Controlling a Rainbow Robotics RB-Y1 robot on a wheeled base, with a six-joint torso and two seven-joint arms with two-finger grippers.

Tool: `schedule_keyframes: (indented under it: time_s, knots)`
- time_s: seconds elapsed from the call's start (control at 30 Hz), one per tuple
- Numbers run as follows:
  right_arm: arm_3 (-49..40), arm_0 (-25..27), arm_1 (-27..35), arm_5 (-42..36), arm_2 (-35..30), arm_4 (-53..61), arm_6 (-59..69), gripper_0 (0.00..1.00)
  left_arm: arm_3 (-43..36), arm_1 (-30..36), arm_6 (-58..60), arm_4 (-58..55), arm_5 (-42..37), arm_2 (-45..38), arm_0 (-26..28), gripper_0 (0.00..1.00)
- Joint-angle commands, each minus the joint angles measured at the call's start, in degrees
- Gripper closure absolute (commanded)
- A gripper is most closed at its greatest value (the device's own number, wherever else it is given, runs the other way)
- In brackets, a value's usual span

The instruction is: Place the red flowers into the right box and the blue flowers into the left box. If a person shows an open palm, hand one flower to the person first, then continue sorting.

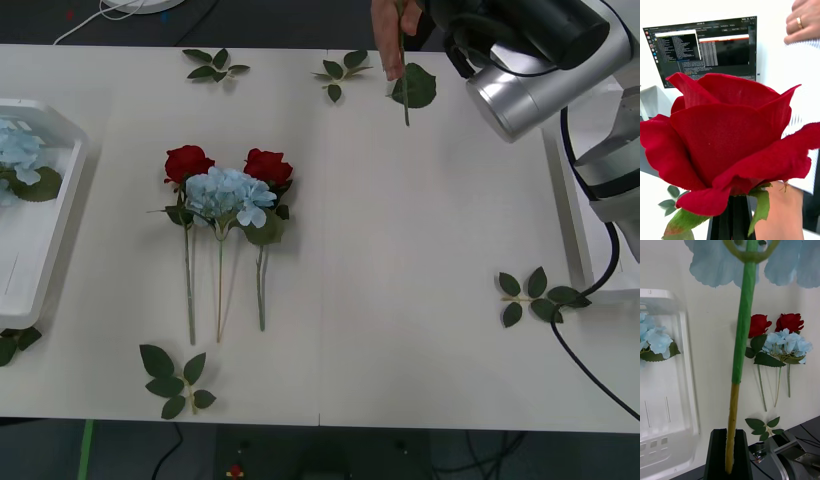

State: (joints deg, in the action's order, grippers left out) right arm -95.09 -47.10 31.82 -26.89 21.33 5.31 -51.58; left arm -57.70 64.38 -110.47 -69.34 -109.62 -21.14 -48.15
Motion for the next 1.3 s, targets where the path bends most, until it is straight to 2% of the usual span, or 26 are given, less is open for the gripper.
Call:
schedule_keyframes:
  time_s: [0.03,0.3,0.33,0.37,0.4,0.43,1.0,1.13,1.3]
  knots:
    - [1.58,-3.79,-1.68,2.90,-0.76,-1.10,-1.76,1.00,-0.66,3.30,-1.15,-0.44,-0.38,-0.66,-0.28,1.00]
    - [1.67,-3.70,-1.68,3.34,-0.67,-0.13,-2.38,1.00,-0.66,3.30,-1.15,-0.44,-0.38,-0.66,-0.28,1.00]
    - [1.58,-3.70,-1.68,3.34,-0.76,0.05,-2.29,0.92,-0.66,3.30,-1.15,-0.44,-0.38,-0.66,-0.28,1.00]
    - [1.58,-3.70,-1.68,3.34,-0.76,0.13,-2.29,0.71,-0.66,3.30,-1.15,-0.44,-0.38,-0.66,-0.28,1.00]
    - [1.58,-3.70,-1.68,3.34,-0.76,0.22,-2.29,0.38,-0.66,3.30,-1.15,-0.44,-0.38,-0.66,-0.28,1.00]
    - [1.67,-3.70,-1.68,3.25,-0.67,0.40,-2.03,0.01,-0.66,3.30,-1.15,-0.44,-0.38,-0.66,-0.28,1.00]
    - [1.58,-3.35,-1.24,3.25,-0.76,3.65,-2.47,0.00,-0.66,3.30,-1.15,-0.44,-0.38,-0.66,-0.28,1.00]
    - [1.49,-2.39,0.52,3.25,-0.50,7.17,-3.26,0.00,-0.66,3.30,-1.15,-0.44,-0.38,-0.66,-0.28,1.00]
    - [-0.71,-0.28,5.79,3.07,1.88,12.00,-5.02,0.00,-0.66,3.30,-1.15,-0.44,-0.38,-0.66,-0.28,1.00]
